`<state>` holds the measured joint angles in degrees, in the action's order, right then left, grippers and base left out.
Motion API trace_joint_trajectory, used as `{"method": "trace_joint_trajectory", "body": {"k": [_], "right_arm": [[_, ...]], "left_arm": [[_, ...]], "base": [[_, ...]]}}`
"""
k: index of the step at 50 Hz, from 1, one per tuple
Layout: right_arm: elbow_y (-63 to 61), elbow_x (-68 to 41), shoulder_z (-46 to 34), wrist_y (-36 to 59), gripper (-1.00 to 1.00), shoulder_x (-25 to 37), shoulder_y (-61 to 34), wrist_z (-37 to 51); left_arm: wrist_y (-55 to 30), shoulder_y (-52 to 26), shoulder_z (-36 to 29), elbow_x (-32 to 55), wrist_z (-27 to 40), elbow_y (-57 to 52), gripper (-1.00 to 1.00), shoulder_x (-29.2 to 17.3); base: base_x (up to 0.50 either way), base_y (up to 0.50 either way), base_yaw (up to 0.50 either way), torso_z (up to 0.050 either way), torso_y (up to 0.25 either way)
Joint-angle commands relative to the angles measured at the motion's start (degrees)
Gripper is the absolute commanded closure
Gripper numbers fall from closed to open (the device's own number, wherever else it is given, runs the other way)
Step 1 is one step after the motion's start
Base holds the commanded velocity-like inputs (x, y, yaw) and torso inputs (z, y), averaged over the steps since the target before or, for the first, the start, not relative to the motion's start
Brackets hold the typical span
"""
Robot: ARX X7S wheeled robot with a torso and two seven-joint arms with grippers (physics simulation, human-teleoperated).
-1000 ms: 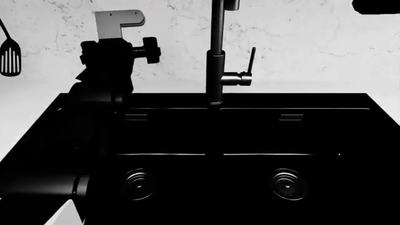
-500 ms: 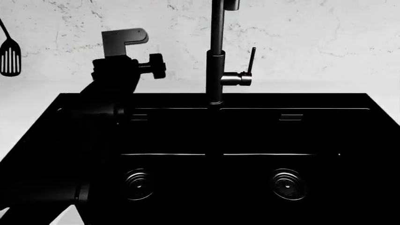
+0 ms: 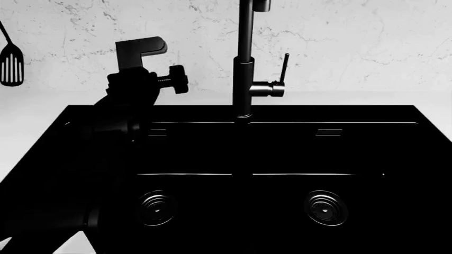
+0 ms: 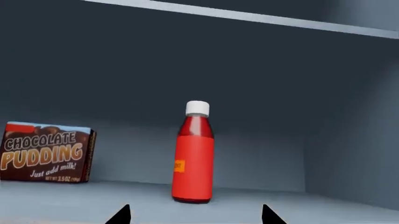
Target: Pick the fish from the plate and place it on the cutting board. Then pick the condiment bottle from the cabinet and place it next to the cutting board.
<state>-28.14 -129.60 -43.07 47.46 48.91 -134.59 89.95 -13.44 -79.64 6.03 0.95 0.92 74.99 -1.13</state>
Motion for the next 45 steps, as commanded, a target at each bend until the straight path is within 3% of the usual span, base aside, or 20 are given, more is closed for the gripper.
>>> {"method": "trace_joint_trajectory", "body": {"k": [1, 10, 24, 35, 45], "right_arm": [[10.3, 5.1, 4.6, 8.9, -1.00, -8.4, -0.4, 0.0], [22.2, 9.5, 7.7, 14.8, -1.00, -16.1, -0.4, 0.0], [39.9, 10.0, 7.9, 21.8, -1.00, -23.0, -0.4, 0.0], [52.8, 29.6, 28.3, 42.3, -1.00, -34.7, -0.4, 0.0], [52.6, 30.7, 28.8, 42.5, -1.00, -36.0, -0.4, 0.0]], "left_arm": [[-0.7, 0.0, 0.7, -0.3, 0.4, 0.0, -1.00, 0.0], [-0.6, 0.0, 1.3, -0.3, 0.6, 0.0, -1.00, -0.1], [-0.4, 0.1, 1.3, -0.5, 0.1, 0.0, -1.00, 0.0], [-0.6, 0.1, 1.1, -0.6, 0.1, 0.0, -1.00, 0.0], [-0.6, 0.2, 1.2, -0.4, 0.2, 0.0, -1.00, -0.1]], "base": [[0.00, 0.00, 0.00, 0.000, 0.000], [0.00, 0.00, 0.00, 0.000, 0.000], [0.00, 0.00, 0.00, 0.000, 0.000], [0.00, 0.00, 0.00, 0.000, 0.000], [0.00, 0.00, 0.00, 0.000, 0.000]]}}
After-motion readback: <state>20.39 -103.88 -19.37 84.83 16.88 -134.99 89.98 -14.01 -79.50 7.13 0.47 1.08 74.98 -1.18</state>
